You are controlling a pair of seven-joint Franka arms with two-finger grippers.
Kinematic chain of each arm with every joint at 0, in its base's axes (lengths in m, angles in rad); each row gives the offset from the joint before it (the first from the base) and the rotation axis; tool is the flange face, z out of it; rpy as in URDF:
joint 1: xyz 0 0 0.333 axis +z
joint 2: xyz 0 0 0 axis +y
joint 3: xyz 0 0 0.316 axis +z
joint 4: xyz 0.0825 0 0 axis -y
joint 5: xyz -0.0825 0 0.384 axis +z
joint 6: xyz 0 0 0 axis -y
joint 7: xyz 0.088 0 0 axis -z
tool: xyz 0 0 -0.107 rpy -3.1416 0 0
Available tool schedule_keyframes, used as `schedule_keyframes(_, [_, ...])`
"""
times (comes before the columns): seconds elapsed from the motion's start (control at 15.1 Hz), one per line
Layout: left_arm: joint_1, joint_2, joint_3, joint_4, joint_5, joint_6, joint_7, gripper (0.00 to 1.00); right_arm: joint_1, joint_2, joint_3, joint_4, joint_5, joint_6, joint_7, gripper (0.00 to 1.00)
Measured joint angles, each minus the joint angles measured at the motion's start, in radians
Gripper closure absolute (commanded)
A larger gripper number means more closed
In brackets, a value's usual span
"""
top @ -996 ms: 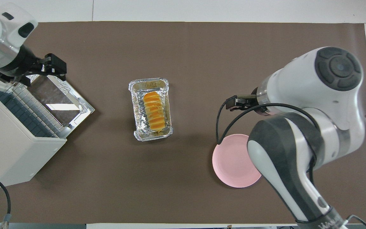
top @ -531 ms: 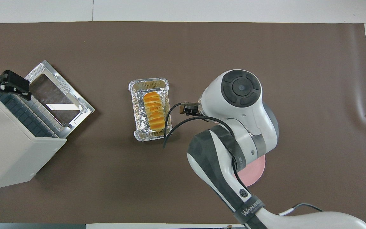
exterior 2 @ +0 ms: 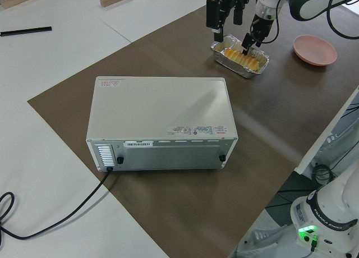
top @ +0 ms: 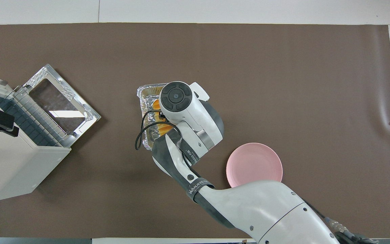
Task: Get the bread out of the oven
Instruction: 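Grasp the foil tray edge with the right gripper while the left gripper withdraws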
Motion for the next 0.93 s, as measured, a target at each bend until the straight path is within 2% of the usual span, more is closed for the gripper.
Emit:
schedule_keyframes(0.07, [0.000, 0.000, -0.002, -0.004, 0.002, 0.018, 0.009, 0.00, 0.000, 0.000, -0.001, 0.003, -0.001, 0.000, -0.003, 0.72])
schedule_keyframes(0.2, [0.000, 0.000, -0.006, -0.007, 0.008, 0.038, 0.018, 0.00, 0.000, 0.000, -0.001, 0.009, -0.001, 0.000, -0.003, 0.86])
schedule_keyframes(0.27, [0.000, 0.000, -0.007, -0.007, 0.008, 0.039, 0.018, 0.00, 0.000, 0.000, -0.001, 0.011, -0.001, 0.000, -0.003, 1.00])
schedule_keyframes(0.73, [-0.001, 0.000, -0.013, -0.013, 0.009, 0.073, 0.026, 0.00, 0.002, 0.000, -0.002, 0.013, -0.002, -0.003, -0.004, 1.00])
schedule_keyframes(0.93, [-0.002, 0.000, -0.029, -0.060, 0.009, 0.122, 0.027, 0.00, 0.000, -0.003, -0.007, 0.021, -0.002, -0.010, -0.004, 1.00])
